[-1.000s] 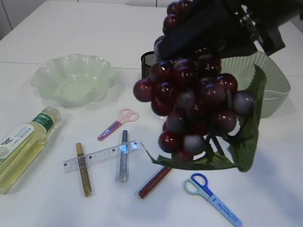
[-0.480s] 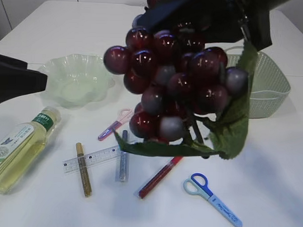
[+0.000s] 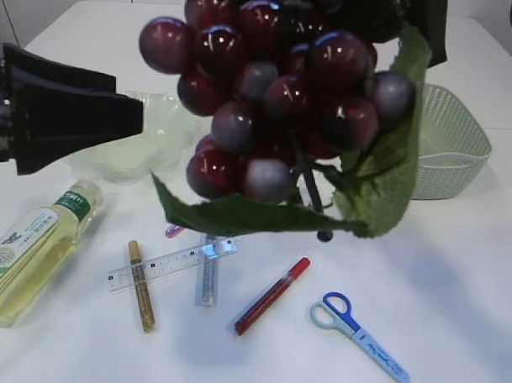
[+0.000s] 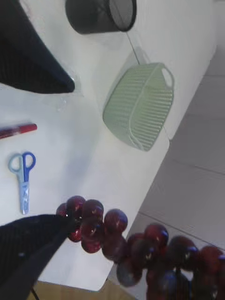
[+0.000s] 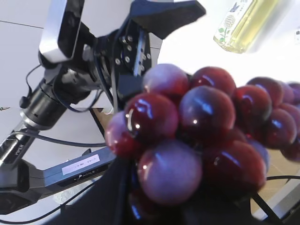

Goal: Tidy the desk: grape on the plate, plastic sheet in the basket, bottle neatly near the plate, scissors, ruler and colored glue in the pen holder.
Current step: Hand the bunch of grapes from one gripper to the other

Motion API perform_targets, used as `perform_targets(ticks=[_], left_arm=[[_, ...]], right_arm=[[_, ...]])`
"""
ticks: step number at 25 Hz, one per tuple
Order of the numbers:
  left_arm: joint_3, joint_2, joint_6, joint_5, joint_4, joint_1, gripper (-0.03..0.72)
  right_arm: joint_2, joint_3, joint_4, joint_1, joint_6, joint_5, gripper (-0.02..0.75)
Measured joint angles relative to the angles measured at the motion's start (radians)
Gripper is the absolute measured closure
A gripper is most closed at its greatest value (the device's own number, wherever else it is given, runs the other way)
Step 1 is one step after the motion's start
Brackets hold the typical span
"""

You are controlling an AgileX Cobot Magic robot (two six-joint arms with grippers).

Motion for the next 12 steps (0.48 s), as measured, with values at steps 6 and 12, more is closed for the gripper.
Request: perform_targets(ticks=[6,12], left_arm=[[0.0,0.0,0.102,-0.149,-0.118,-0.197,0.076],[-0.027,0.0,0.133,-0.173,-0.136,-0.312,0.076]], right_arm=[[0.0,-0.069,0.011,0.0,0.006,0.0,0.567],[-0.002,-0.083,0.013,0.0,0.016,0.0,0.567]])
